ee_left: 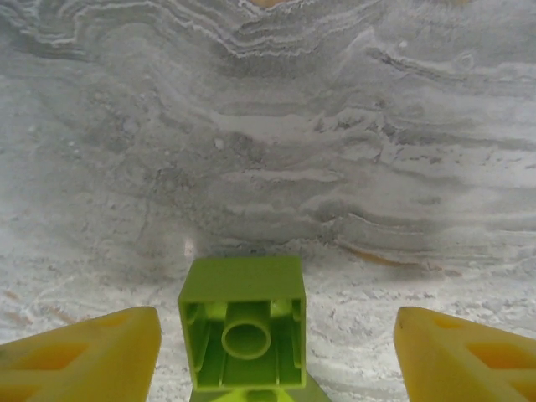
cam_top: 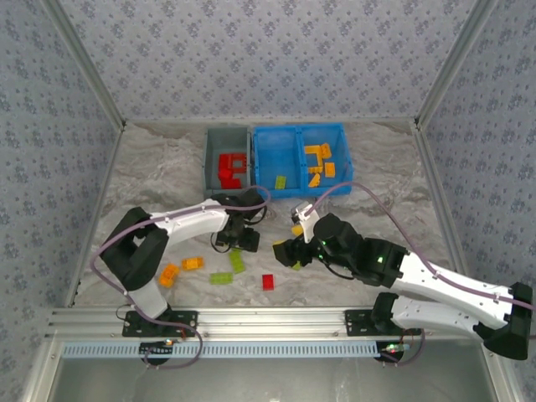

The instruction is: Sort the legos into containers by color

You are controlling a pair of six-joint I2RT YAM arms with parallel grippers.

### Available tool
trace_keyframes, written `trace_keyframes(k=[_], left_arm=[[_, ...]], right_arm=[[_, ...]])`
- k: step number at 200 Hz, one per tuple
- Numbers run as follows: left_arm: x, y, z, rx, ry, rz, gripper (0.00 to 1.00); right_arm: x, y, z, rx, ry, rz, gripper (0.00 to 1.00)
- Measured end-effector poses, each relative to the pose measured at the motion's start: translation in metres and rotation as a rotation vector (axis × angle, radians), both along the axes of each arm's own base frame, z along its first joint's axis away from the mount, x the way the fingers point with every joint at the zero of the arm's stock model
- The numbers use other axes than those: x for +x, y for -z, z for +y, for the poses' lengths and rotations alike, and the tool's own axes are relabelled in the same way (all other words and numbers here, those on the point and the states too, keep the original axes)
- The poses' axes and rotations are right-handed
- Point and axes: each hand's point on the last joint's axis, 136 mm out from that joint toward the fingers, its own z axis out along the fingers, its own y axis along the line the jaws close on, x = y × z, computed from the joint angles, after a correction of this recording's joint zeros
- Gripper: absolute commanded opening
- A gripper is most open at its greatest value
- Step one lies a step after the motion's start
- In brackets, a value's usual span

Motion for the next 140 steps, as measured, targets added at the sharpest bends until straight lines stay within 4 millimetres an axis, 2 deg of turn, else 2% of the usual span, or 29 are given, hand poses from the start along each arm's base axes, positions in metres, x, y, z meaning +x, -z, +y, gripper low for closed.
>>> trace_keyframes(k=[16,34,65,107,124,140], left_arm=[[-0.001,0.005,0.001,0.012,0.009,0.011,0.57],[0.000,0.006,0.001,0.014,0.016,0.010,0.51],[0.002,0.005,0.001,0.020,0.021,-0.002,0.35],[0.005,0.001,0.004,0.040,0.026,-0.024,0.33],[0.010,-0.016,-0.002,0.033,0.036,-0.050,0.33],[0.025,-0.052,-0.025,-0.023,0.055,-0.115,0.33]], right_arm=[[0.000,0.003,-0.001,-0.005,0.003,0.009,0.75],[0.001,0.004,-0.001,-0.003,0.009,0.012,0.75],[0.004,0.003,-0.003,-0.001,0.022,0.016,0.75],[0.006,0.004,-0.006,-0.008,0.034,0.014,0.73],[0.009,0.002,-0.013,-0.014,0.063,0.000,0.73],[0.017,-0.006,-0.025,-0.003,0.125,-0.028,0.73]])
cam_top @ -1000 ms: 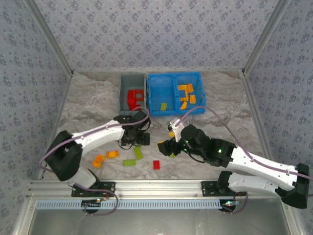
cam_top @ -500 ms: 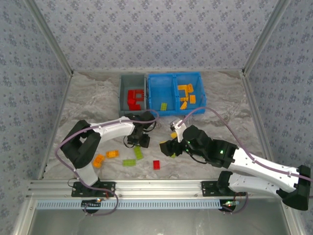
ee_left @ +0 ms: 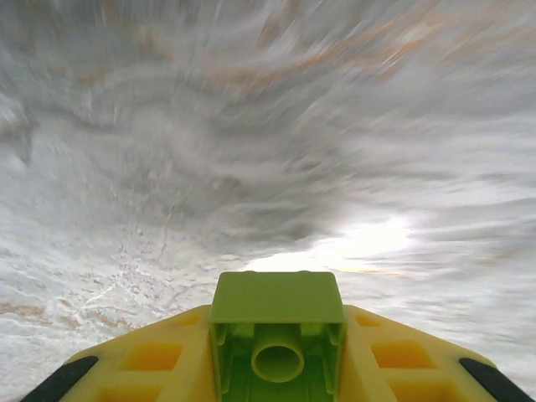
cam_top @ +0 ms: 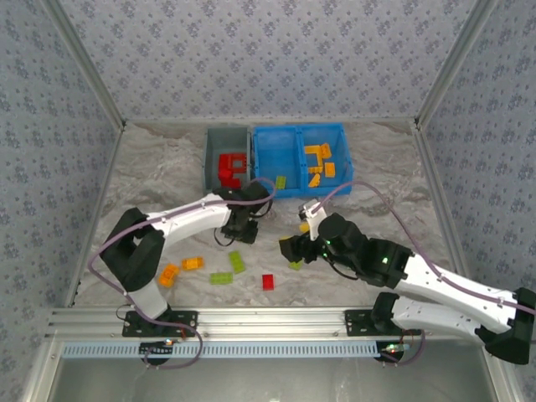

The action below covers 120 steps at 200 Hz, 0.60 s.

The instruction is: Sort the legos into containers by color

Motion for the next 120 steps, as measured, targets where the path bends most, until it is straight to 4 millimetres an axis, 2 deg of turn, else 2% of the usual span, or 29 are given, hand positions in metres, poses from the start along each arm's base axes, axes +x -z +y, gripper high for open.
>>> trace_keyframes(k=[15,26,47,52,55,60,66,68,69,82,102,120], left_arm=[[0.018,-0.037,-0.024,-0.088,0.010,-0.087,0.34],[0.024,-0.056,-0.030,-0.129,0.015,-0.129,0.34],[0.022,-0.065,-0.028,-0.138,0.016,-0.139,0.33],[0.023,-0.061,-0.025,-0.085,0.018,-0.103,0.33],[0.025,-0.068,-0.025,-0.069,0.017,-0.094,0.33],[0.037,-0.075,-0.036,-0.065,0.019,-0.098,0.33],[0.063,-0.087,-0.060,-0.103,0.015,-0.148,0.33],[0.066,-0.088,-0.063,-0.107,0.014,-0.153,0.33],[0.075,-0.091,-0.070,-0.119,0.011,-0.171,0.33],[0.112,-0.102,-0.096,-0.169,-0.006,-0.243,0.33],[0.142,-0.100,-0.107,-0.158,-0.026,-0.267,0.31],[0.162,-0.095,-0.111,-0.143,-0.049,-0.282,0.31]], right_arm=[[0.008,-0.011,-0.010,0.020,0.053,-0.030,0.73],[0.011,-0.018,-0.014,0.032,0.080,-0.045,0.73],[0.014,-0.020,-0.017,0.031,0.099,-0.053,0.73],[0.019,-0.020,-0.022,0.021,0.139,-0.060,0.73],[0.023,-0.021,-0.025,0.014,0.161,-0.066,0.73],[0.028,-0.025,-0.029,0.013,0.194,-0.076,0.73],[0.035,-0.032,-0.035,0.015,0.241,-0.094,0.73],[0.038,-0.035,-0.037,0.018,0.261,-0.101,0.73],[0.039,-0.036,-0.038,0.018,0.268,-0.103,0.73],[0.049,-0.052,-0.049,0.039,0.342,-0.134,0.73],[0.056,-0.065,-0.058,0.061,0.402,-0.160,0.73],[0.059,-0.066,-0.064,0.063,0.437,-0.160,0.73]])
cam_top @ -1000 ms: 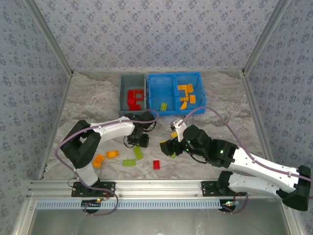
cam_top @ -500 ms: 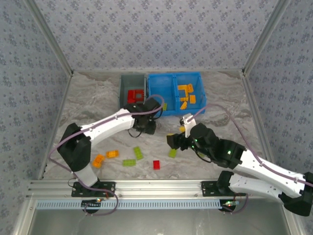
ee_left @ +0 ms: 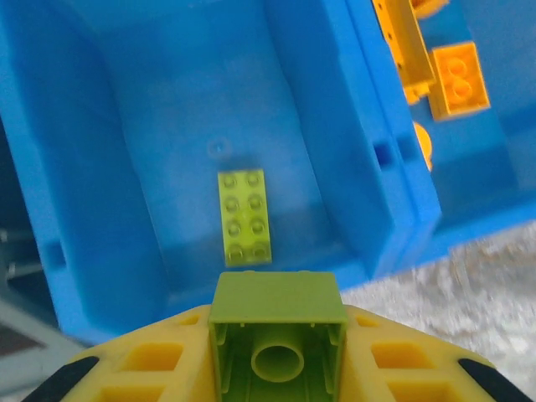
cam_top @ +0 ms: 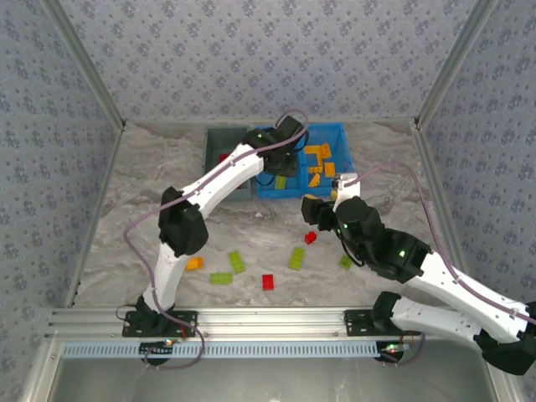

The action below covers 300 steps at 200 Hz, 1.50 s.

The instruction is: Sort the legos into containers by color

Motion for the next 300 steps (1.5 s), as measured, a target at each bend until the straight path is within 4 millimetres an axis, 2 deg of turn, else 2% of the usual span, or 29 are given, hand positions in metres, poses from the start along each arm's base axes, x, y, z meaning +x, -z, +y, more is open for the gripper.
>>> trace_keyframes(k=[64,92,131,144,166,183,236,250,263,274,291,300], left_arm=[[0.022,0.029,0.014,0.050,-0.075,0.039,0.28],[0.029,0.058,0.021,0.088,-0.114,0.072,0.27],[0.028,0.101,0.022,0.142,-0.135,0.134,0.30],[0.027,0.109,0.023,0.153,-0.140,0.149,0.35],[0.027,0.109,0.023,0.146,-0.152,0.152,0.57],[0.029,0.104,0.021,0.138,-0.153,0.142,0.64],[0.029,0.072,0.011,0.093,-0.143,0.095,0.71],[0.025,0.049,0.008,0.064,-0.141,0.070,0.73],[0.020,0.018,0.008,0.018,-0.154,0.034,0.75],[0.012,-0.019,0.013,-0.032,-0.170,-0.011,0.76],[-0.012,-0.085,0.036,-0.123,-0.201,-0.100,0.77],[-0.032,-0.121,0.055,-0.182,-0.221,-0.153,0.77]], right_arm=[[0.001,0.003,-0.006,0.016,0.033,0.013,0.73],[0.001,0.005,-0.007,0.016,0.037,0.020,0.73],[0.000,0.011,-0.009,0.016,0.041,0.031,0.73],[-0.001,0.012,-0.009,0.017,0.042,0.034,0.74],[-0.001,0.015,-0.011,0.017,0.047,0.040,0.74],[-0.001,0.019,-0.011,0.014,0.048,0.047,0.75],[-0.002,0.025,-0.009,0.005,0.014,0.070,0.75],[-0.001,0.029,-0.006,-0.011,-0.014,0.083,0.75],[-0.001,0.036,0.001,-0.032,-0.057,0.102,0.75],[-0.002,0.044,0.012,-0.061,-0.124,0.119,0.75],[-0.007,0.061,0.039,-0.121,-0.255,0.145,0.75],[-0.014,0.073,0.063,-0.176,-0.358,0.149,0.74]])
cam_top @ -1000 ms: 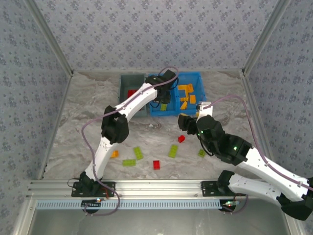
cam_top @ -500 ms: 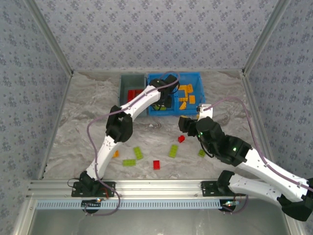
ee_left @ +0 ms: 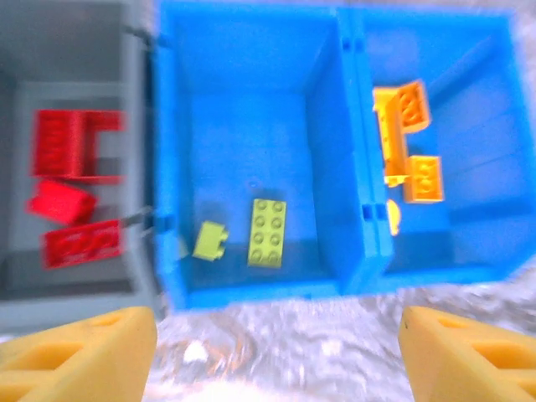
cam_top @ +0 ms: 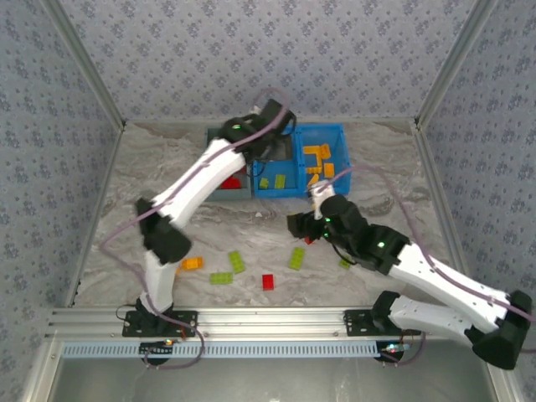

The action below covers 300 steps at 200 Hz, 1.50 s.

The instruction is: Sort the legos into containers by color

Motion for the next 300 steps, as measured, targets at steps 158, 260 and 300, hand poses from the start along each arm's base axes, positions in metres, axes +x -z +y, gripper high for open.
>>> trace_keyframes(k=[158,260,300], left_arm=[[-0.225,0.002,0.257,-0.287,-0.261,-0.197,0.89],[-0.225,-0.005,0.260,-0.261,-0.247,-0.207,0.90],[-0.225,-0.005,0.259,-0.261,-0.246,-0.206,0.90]], right_arm=[[-0.049,0.177,0.272,-0.460,-0.908,0.017,0.75],[-0.048,0.196,0.309,-0.469,-0.966,0.074,0.42],[-0.048,0.195,0.309,-0.467,-0.959,0.088,0.23]])
